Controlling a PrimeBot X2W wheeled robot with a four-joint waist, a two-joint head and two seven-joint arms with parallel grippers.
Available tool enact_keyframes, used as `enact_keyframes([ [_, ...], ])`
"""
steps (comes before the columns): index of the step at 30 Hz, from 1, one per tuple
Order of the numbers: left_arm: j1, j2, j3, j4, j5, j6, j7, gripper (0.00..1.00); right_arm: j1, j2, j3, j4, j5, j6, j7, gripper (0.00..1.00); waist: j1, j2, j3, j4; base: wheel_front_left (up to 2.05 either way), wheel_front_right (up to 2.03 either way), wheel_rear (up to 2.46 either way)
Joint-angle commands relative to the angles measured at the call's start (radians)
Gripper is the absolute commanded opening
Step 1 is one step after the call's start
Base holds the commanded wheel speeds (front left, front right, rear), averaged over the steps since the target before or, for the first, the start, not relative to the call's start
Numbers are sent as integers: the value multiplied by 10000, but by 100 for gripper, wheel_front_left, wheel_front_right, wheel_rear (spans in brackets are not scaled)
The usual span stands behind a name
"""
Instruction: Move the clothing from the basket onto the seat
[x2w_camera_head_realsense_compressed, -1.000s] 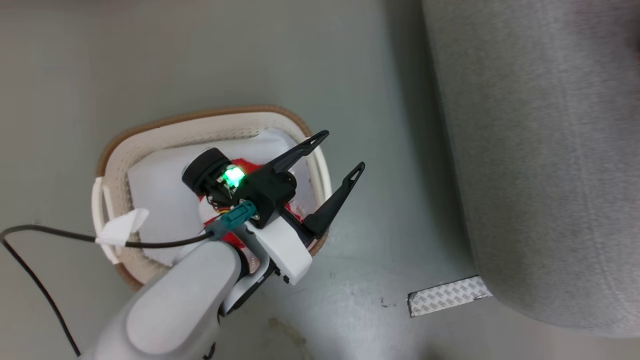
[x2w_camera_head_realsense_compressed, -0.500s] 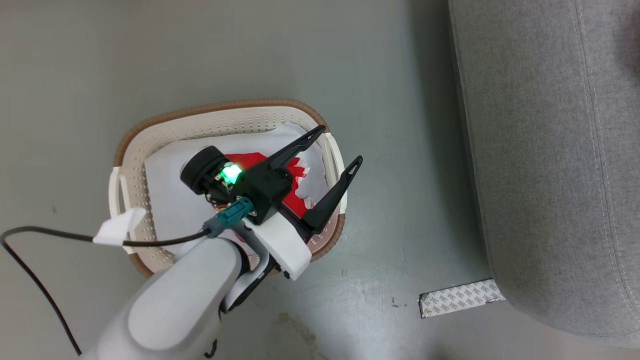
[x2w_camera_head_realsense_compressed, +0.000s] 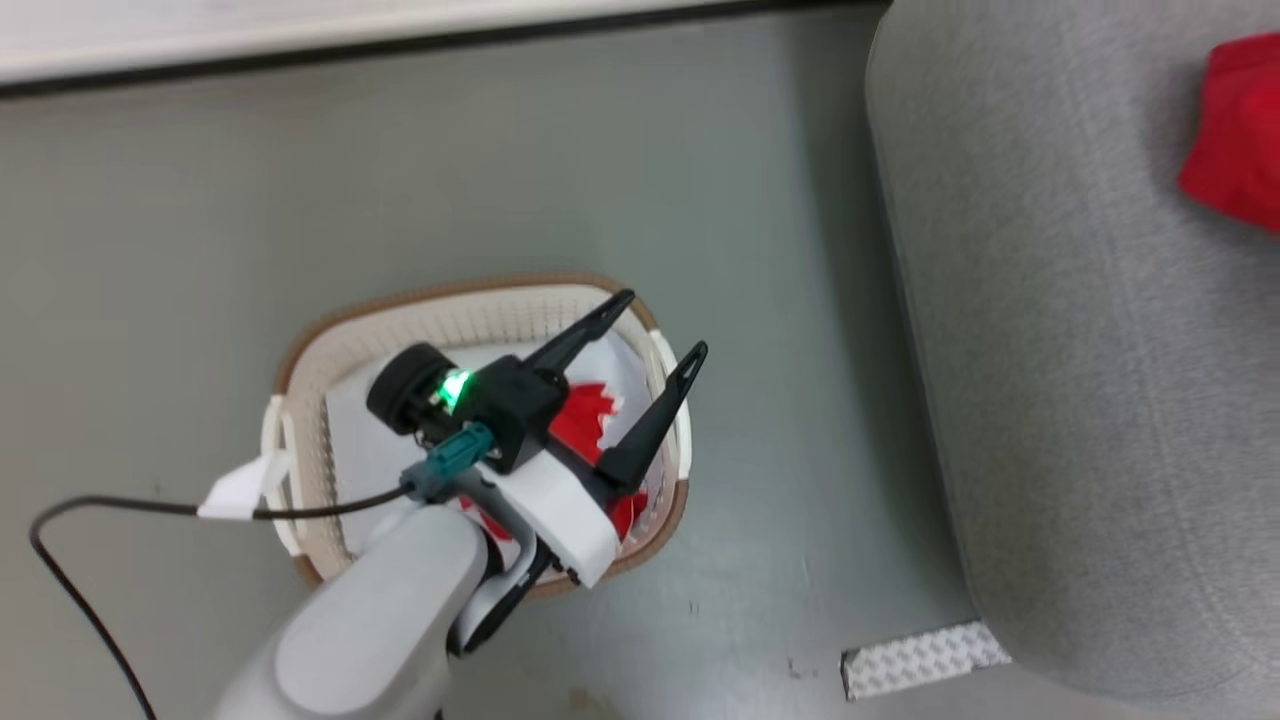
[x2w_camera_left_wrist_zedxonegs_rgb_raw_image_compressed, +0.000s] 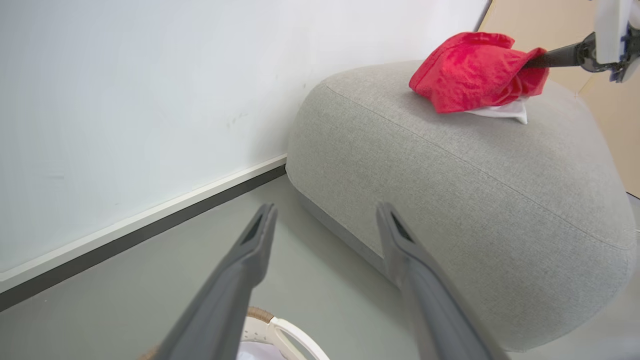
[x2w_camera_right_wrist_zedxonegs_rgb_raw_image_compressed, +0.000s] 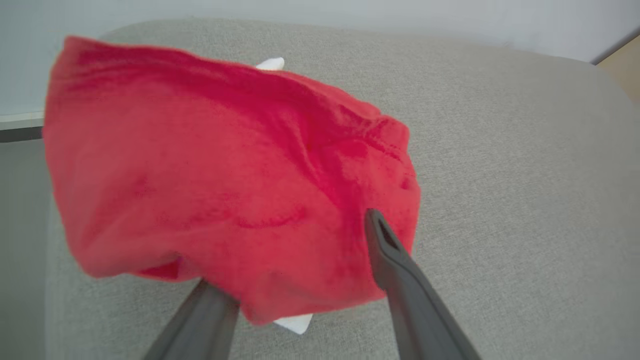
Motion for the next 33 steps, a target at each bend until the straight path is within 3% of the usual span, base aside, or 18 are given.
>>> enact_keyframes([
  [1,203,-19,19,92,-98,36,-101,100,127,-124,75,-95,93,-22,24,100,0,0,-609,-51,0,0,0],
  [11,1131,-392,181,698,-730,201,-610,100,1233,-981,1073,-1532,734,-22,160,100,0,0,-2756,33,0,0,0],
  [18,1866,-371,699,808,-1182,495,-823,100,1884,-1362,1365,-3405,1305,-23,-412,100,0,0,-3983,239,0,0,0],
  [25,2506,-102,1327,631,-1368,830,-907,100,2655,-1075,1137,-4530,1285,-22,-1518,100,0,0,-4784,702,0,0,0],
  [33,3218,98,2077,322,-1367,1269,-912,100,4166,165,486,-5480,1181,-22,-3003,100,0,0,-5389,1198,0,0,0],
])
